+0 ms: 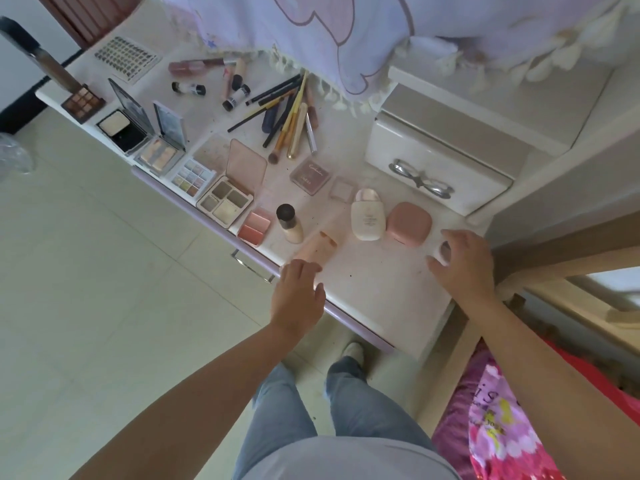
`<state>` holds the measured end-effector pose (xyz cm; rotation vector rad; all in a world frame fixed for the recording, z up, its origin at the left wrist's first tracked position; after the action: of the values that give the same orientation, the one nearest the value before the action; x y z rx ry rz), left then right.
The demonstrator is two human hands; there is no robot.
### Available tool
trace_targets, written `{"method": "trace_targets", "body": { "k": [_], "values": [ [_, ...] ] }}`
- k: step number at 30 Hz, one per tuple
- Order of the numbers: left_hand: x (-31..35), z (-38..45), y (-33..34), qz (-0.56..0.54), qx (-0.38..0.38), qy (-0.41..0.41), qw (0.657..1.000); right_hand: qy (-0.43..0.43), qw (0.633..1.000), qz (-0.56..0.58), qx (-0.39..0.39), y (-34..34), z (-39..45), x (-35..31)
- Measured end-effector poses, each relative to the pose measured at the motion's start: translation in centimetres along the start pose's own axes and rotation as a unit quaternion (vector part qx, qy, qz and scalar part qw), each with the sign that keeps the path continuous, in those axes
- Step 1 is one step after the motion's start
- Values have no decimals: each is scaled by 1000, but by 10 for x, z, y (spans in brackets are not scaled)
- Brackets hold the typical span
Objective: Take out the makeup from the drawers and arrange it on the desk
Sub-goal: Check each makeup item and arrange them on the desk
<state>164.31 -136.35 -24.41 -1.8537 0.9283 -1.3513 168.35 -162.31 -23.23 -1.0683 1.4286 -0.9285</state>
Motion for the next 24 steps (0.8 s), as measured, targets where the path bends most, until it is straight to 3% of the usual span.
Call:
{"method": "trace_targets", "body": {
  "k": [4,7,9,10,13,15,16,20,24],
  "values": [
    [30,-12,20,-29,-48,54,997,49,993,28,-100,19,4,26],
    [50,-13,27,-43,-55,76,995,49,992,74,-94,16,2,26],
    [65,-11,29,-40,-55,100,993,87,976,185,-78,11,-5,25],
    [73,-8,27,-44,-49,109,992,129,944,295,-70,10,-11,24],
    [102,-4,12,-78,-20,139,987,213,758,608,-98,8,-33,-3],
    [127,-11,-3,-112,-7,198,974,194,682,694,-129,0,-43,-23],
    [139,-17,-10,-118,6,239,964,177,662,714,-142,-5,-48,-33],
    [169,-42,-27,-75,56,366,926,168,646,726,-163,-6,-62,-55],
    [172,-49,-26,-58,46,375,924,244,705,651,-138,5,-75,-51]
  ]
}}
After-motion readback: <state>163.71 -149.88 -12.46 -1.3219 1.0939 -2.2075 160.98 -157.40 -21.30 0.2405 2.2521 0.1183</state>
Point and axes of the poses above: each hand's wrist, its own z-axis towards the middle knuckle, its own y-axis out of the palm, x = y × z, the point moved 9 cm from there along z, towards the middle knuckle, and after that the axes turned 9 degrees about -y, right-handed, at the moved point
